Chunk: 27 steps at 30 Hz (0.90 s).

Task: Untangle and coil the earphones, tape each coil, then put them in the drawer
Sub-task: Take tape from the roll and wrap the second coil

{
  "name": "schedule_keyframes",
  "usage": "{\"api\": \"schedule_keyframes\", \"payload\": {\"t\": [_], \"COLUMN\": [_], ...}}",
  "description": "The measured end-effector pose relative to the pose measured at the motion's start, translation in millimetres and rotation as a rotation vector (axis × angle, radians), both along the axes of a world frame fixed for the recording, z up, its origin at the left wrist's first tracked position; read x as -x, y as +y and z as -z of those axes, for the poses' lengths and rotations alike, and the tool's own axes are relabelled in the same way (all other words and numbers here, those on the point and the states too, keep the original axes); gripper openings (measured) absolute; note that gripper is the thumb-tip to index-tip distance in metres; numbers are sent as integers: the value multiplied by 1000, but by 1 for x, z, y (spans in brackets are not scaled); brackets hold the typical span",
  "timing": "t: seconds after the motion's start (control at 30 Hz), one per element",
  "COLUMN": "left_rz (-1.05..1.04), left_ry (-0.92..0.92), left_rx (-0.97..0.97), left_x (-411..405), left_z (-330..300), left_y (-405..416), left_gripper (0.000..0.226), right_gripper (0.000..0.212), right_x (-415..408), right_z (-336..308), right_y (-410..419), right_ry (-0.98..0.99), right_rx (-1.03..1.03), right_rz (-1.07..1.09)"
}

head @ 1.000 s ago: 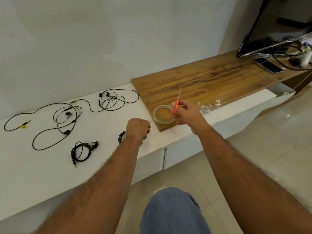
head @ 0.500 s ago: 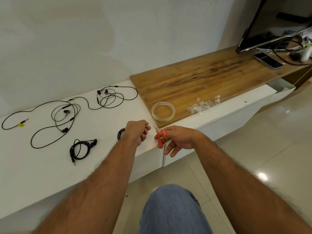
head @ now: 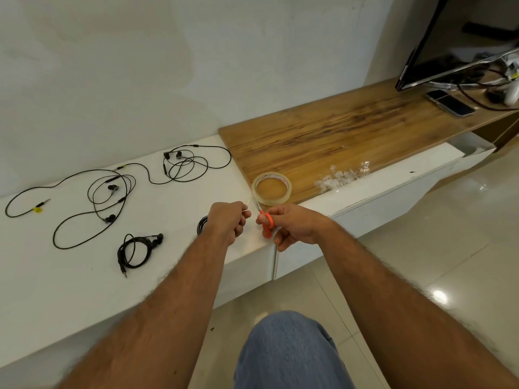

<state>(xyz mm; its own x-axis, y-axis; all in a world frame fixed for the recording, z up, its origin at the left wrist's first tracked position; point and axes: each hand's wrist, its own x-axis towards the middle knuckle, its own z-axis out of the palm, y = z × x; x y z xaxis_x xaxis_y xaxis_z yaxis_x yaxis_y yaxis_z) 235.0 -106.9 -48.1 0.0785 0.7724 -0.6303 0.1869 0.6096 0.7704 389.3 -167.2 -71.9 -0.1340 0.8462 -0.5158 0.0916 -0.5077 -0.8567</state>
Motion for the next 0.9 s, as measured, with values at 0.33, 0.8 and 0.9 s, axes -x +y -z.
{"api": "schedule_keyframes", "payload": {"t": [0.33,0.8,0.9], "left_rz": [33,17,14], "left_ry": [72,122,132], "left_rx": [-49,-83,-84], "left_x": [-1,-5,-6], "left_z": [1,5,5], "left_y": [1,2,2], "left_gripper": [20,25,25], "right_gripper": [29,15,15], "right_x": [2,2,3], "right_z": [3,1,0], "right_y": [-3,-5,-5], "right_ry": [-60,-212,-225], "right_rx": [-55,-92,-90], "right_rz": [50,33,46]}}
